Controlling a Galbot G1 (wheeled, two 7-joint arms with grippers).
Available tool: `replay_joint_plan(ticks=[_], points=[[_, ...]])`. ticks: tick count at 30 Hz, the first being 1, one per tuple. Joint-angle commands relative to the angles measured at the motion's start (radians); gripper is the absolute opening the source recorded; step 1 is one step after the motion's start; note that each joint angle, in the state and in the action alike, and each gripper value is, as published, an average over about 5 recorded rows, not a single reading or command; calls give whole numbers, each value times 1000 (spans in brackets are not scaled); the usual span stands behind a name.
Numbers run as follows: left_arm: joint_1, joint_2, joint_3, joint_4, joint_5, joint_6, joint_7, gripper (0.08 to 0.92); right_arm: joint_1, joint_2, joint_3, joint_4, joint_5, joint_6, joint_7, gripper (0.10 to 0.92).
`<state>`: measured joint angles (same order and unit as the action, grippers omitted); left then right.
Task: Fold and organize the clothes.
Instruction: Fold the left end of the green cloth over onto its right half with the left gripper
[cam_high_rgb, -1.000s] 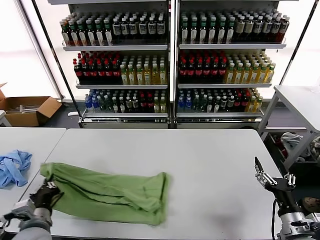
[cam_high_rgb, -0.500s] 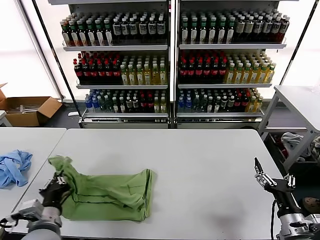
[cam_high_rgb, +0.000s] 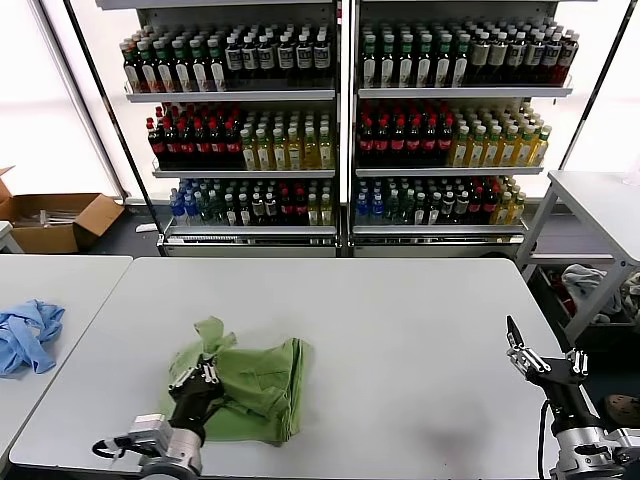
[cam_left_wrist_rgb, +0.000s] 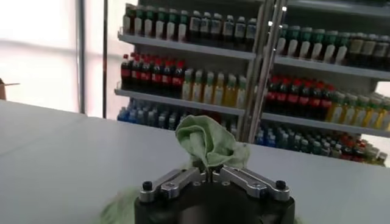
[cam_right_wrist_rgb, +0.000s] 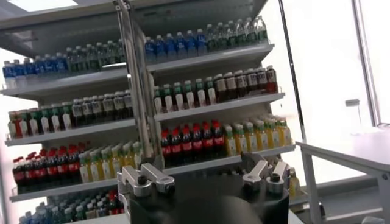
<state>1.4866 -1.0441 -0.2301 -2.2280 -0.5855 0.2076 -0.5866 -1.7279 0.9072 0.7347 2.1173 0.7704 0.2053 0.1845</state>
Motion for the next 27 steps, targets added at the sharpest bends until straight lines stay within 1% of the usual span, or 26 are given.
replay_joint_plan(ticks=[1,7,12,18,21,27], points=[[-51,-48,195,28,72,10,-2,104,0,-2,-2,-2,-2,0,-1,823],[-78,-65,249,80,113,15,-9,104,0,-2,-6,-1,-6,1,-1,823],[-97,-74,279,90,126,24,-11,104,0,0,-9,-1,-9,2,0,823],[-154,-74,311,167,150,14,-3,107,2,0,-6,5,-10,3,-1,823],[-182,-76,334,173,154,25,-5,136,2,4,-9,8,-13,3,-2,823],[-219,-78,379,181,168,52,1,269,5,13,-19,11,-27,3,-3,823]])
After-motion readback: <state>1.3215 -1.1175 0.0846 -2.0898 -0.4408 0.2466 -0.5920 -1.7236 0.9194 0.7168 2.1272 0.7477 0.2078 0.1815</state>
